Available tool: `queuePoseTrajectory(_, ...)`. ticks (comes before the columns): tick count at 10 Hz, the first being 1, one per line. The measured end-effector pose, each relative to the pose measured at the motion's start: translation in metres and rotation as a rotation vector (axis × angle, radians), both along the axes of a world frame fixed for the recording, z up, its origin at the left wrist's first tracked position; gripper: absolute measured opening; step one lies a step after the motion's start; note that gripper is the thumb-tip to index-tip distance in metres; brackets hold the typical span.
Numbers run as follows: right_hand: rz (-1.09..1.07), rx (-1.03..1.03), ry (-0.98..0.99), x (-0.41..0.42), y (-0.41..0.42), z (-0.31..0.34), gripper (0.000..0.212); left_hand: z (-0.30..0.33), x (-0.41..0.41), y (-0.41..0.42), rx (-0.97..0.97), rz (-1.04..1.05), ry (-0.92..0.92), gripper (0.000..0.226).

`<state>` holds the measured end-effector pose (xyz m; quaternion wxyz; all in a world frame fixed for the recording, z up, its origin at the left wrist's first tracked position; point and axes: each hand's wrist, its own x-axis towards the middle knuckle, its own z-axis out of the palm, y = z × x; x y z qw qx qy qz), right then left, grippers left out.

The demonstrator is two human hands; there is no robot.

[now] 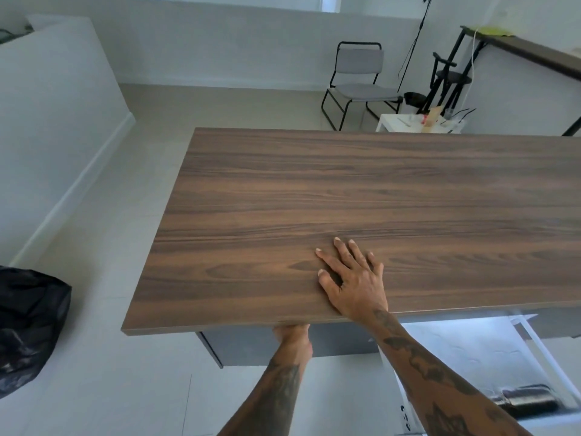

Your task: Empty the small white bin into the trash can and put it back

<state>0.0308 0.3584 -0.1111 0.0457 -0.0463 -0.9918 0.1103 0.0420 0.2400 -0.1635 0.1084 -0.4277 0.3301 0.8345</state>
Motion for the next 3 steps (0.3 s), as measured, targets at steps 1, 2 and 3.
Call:
queuePoseTrajectory(1, -0.013, -0.004, 0.005, -0.004, 0.002, 0.000, 0.063, -0.002, -0.007, -0.006, -0.103, -0.237, 0.122, 0.035)
queuePoseTrajectory(2, -0.005, 0.008, 0.002, 0.000, 0.002, -0.001, 0.063, 0.000, 0.014, -0.037, -0.445, -0.816, 0.260, 0.037)
queuePoseTrajectory(3, 0.003, -0.002, 0.009, -0.003, 0.001, -0.001, 0.064, 0.006, 0.039, -0.089, -0.820, -1.318, 0.557, 0.056)
